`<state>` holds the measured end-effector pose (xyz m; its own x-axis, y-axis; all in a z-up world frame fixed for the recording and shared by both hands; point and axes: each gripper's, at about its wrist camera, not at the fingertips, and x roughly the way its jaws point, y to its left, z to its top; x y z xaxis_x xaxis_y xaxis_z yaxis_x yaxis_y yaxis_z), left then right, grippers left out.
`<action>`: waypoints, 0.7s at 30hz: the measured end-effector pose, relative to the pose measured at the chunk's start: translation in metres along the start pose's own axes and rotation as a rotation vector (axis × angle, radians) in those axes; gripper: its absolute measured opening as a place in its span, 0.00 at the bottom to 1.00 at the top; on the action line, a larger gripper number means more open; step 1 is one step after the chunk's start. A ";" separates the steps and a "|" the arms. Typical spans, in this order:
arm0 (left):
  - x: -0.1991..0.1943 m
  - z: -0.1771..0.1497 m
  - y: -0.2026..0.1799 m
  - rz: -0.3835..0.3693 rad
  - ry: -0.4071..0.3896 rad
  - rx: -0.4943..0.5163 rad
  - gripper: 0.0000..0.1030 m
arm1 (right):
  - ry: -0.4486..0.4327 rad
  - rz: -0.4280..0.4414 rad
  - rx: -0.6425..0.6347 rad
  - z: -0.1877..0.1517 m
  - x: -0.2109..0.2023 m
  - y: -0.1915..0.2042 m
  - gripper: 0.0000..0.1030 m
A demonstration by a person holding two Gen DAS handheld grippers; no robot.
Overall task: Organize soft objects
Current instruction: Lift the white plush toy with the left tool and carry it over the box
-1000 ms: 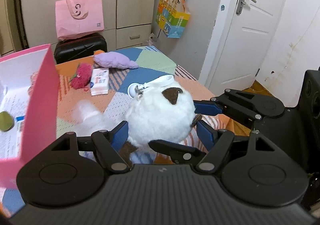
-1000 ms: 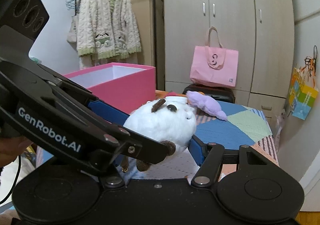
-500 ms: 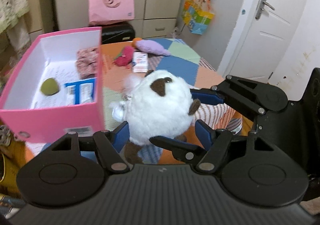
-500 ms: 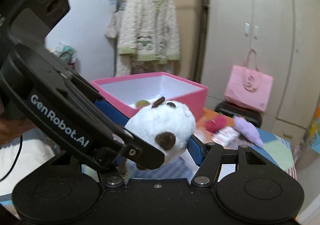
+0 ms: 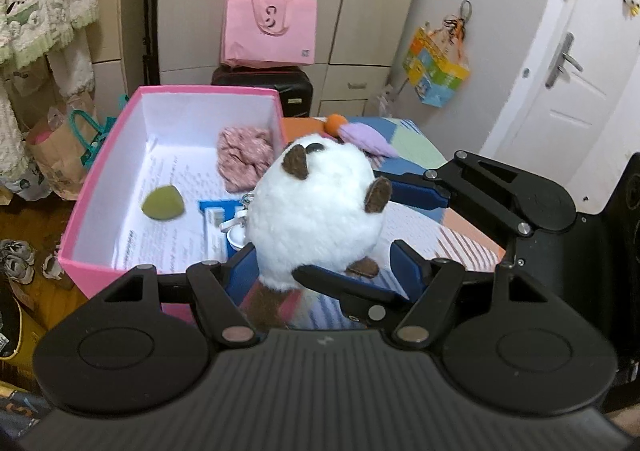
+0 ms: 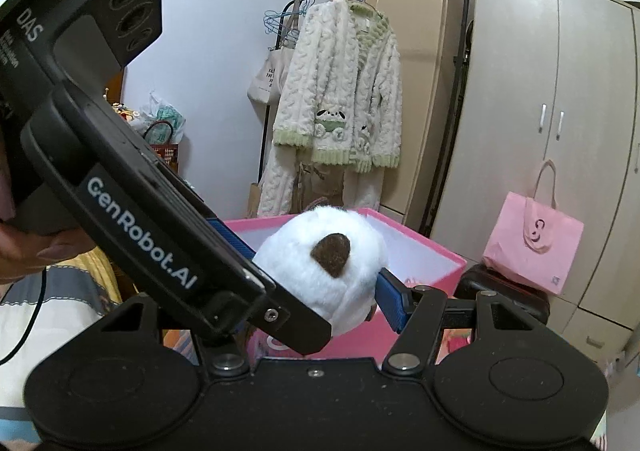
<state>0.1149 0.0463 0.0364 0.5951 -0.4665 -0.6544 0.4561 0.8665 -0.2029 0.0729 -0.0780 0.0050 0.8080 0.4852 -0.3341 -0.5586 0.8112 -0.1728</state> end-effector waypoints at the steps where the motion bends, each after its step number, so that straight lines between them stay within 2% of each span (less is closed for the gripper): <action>1: 0.003 0.005 0.006 -0.002 0.004 -0.008 0.68 | 0.007 0.005 -0.001 0.004 0.009 -0.003 0.66; 9: 0.033 0.042 0.053 -0.007 0.002 -0.082 0.68 | 0.056 0.049 0.023 0.027 0.067 -0.036 0.66; 14: 0.056 0.059 0.081 -0.037 -0.009 -0.152 0.68 | 0.073 0.067 0.021 0.037 0.101 -0.058 0.66; 21: 0.099 0.072 0.113 -0.059 0.047 -0.230 0.68 | 0.154 0.094 0.022 0.038 0.146 -0.082 0.66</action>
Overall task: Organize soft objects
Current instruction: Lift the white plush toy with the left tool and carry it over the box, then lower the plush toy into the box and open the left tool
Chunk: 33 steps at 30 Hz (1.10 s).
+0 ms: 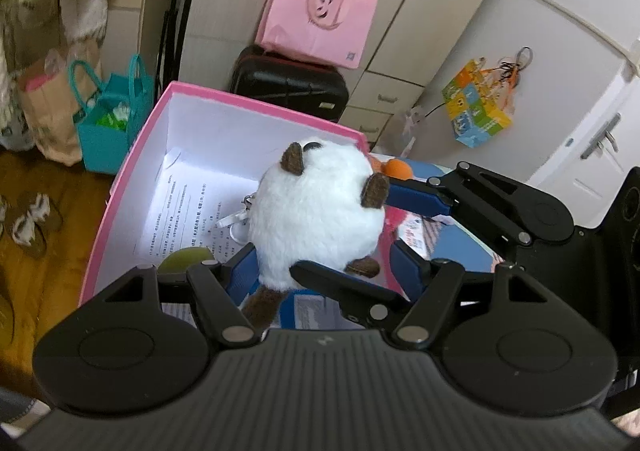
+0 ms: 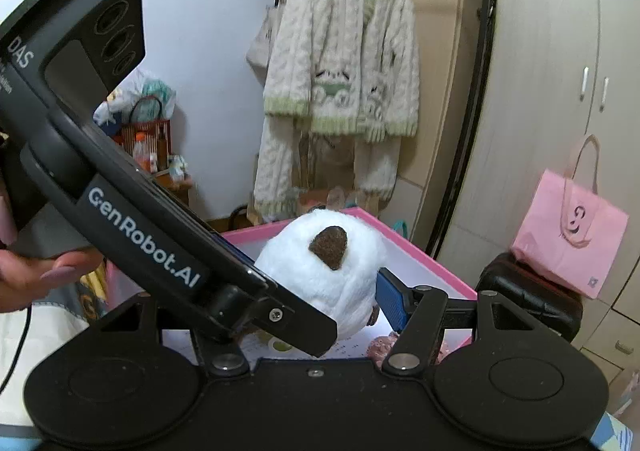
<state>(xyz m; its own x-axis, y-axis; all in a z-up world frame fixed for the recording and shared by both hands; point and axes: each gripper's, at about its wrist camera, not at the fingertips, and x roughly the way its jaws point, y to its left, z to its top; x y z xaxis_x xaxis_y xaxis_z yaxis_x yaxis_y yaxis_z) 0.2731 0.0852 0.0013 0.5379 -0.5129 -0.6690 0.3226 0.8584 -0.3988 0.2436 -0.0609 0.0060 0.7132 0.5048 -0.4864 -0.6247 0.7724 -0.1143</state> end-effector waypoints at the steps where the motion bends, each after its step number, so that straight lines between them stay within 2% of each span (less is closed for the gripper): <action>1: 0.006 0.003 0.004 0.002 0.010 -0.013 0.68 | 0.013 0.007 0.003 0.000 0.006 -0.004 0.66; 10: 0.045 0.013 0.032 0.019 0.074 -0.096 0.63 | 0.138 0.060 0.007 0.000 0.055 -0.024 0.67; 16: 0.047 0.012 0.026 0.126 0.032 -0.035 0.62 | 0.194 0.053 -0.003 -0.004 0.070 -0.026 0.66; 25: 0.019 0.000 0.001 0.208 0.000 0.105 0.66 | 0.223 0.011 -0.034 -0.002 0.046 -0.013 0.66; 33: -0.025 -0.020 -0.029 0.236 -0.049 0.198 0.68 | 0.214 -0.008 -0.047 -0.001 0.004 0.002 0.66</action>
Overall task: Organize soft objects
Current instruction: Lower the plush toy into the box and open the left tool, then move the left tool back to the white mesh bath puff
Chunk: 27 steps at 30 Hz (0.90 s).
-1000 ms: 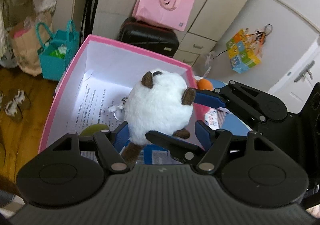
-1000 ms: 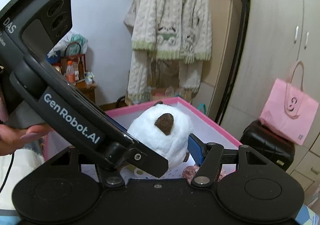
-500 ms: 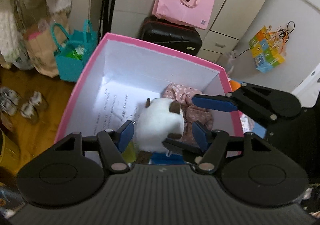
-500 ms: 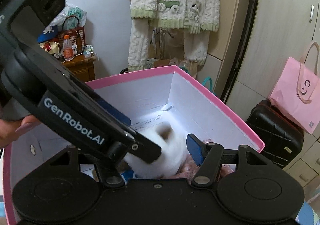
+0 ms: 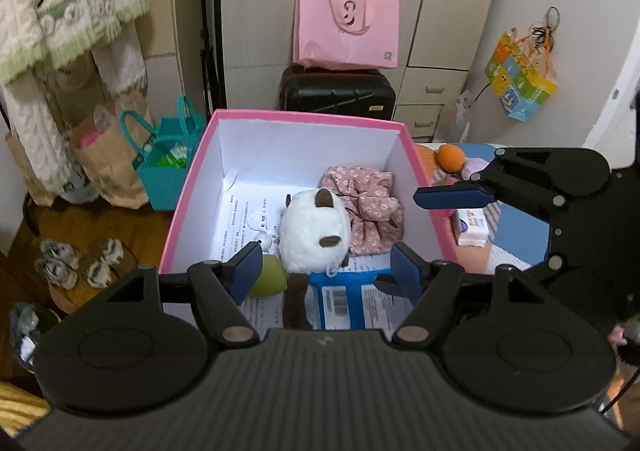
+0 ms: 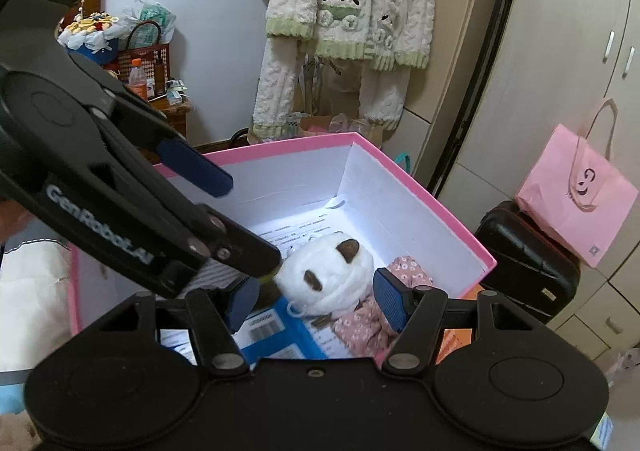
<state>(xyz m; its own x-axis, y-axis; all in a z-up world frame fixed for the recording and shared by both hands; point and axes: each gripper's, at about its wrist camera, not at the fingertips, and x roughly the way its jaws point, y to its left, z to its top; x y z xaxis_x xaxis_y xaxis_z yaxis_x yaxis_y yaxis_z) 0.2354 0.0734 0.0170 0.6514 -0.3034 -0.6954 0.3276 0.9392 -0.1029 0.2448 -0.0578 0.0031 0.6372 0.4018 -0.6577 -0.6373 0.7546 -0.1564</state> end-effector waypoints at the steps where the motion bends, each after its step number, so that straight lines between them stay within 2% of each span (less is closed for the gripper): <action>1: -0.006 -0.001 -0.004 0.004 -0.006 0.012 0.69 | -0.001 0.000 0.001 -0.001 -0.005 0.001 0.66; 19: -0.084 -0.033 -0.063 -0.019 -0.058 0.154 0.74 | -0.078 0.009 0.002 -0.023 -0.097 0.011 0.67; 21: -0.089 -0.039 -0.070 -0.034 -0.060 0.168 0.76 | -0.087 0.026 0.034 -0.031 -0.107 0.006 0.67; 25: -0.093 -0.053 -0.085 -0.072 -0.045 0.186 0.76 | -0.131 0.100 0.161 -0.070 -0.124 -0.015 0.67; 27: -0.093 -0.059 -0.094 -0.086 -0.040 0.204 0.76 | -0.136 0.099 0.207 -0.089 -0.130 -0.022 0.67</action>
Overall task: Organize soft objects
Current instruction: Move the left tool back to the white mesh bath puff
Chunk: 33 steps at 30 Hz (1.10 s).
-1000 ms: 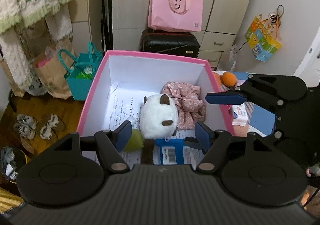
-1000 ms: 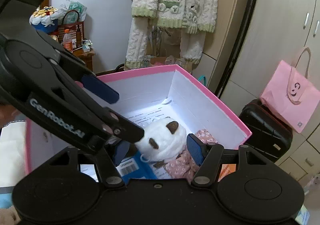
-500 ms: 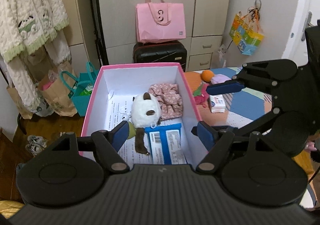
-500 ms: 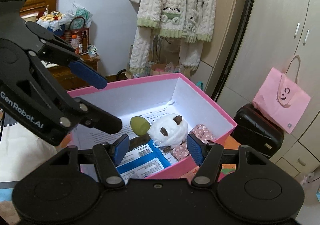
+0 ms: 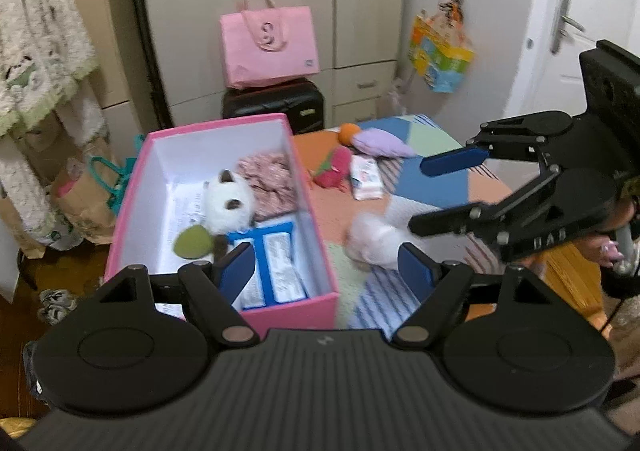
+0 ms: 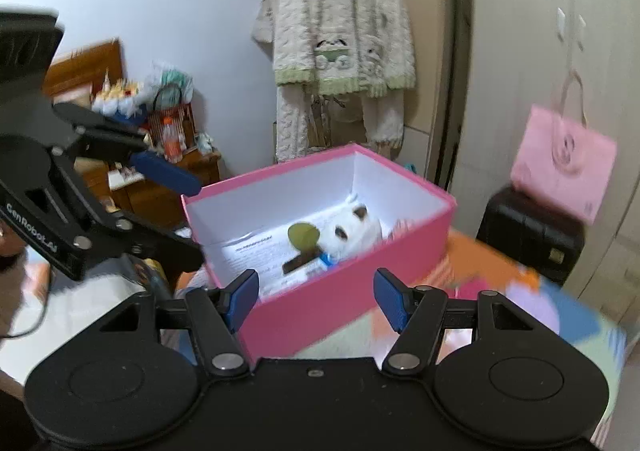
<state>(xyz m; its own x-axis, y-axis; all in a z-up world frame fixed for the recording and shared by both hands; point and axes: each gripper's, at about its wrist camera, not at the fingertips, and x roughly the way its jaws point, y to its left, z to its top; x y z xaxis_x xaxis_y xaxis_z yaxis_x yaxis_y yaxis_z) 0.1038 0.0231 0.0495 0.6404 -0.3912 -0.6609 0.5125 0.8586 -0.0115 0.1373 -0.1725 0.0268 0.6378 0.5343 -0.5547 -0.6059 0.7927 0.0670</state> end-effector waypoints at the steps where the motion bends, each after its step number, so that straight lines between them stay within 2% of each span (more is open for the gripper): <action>1: 0.001 -0.001 -0.006 -0.008 0.002 0.013 0.76 | -0.005 -0.015 0.011 -0.007 -0.005 -0.004 0.67; 10: 0.021 -0.009 -0.053 -0.091 0.042 0.108 0.76 | -0.042 -0.124 0.064 -0.049 -0.046 -0.030 0.67; 20: 0.058 -0.009 -0.081 -0.114 0.057 0.132 0.76 | -0.077 -0.127 0.084 -0.076 -0.049 -0.050 0.68; 33: 0.125 -0.024 -0.089 -0.031 0.057 0.105 0.76 | -0.074 -0.100 0.123 -0.091 -0.011 -0.096 0.69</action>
<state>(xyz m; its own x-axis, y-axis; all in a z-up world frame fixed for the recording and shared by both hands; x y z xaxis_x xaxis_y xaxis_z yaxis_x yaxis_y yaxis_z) 0.1246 -0.0944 -0.0505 0.5910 -0.3951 -0.7033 0.5908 0.8057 0.0438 0.1446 -0.2813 -0.0492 0.7277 0.4677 -0.5016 -0.4779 0.8704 0.1183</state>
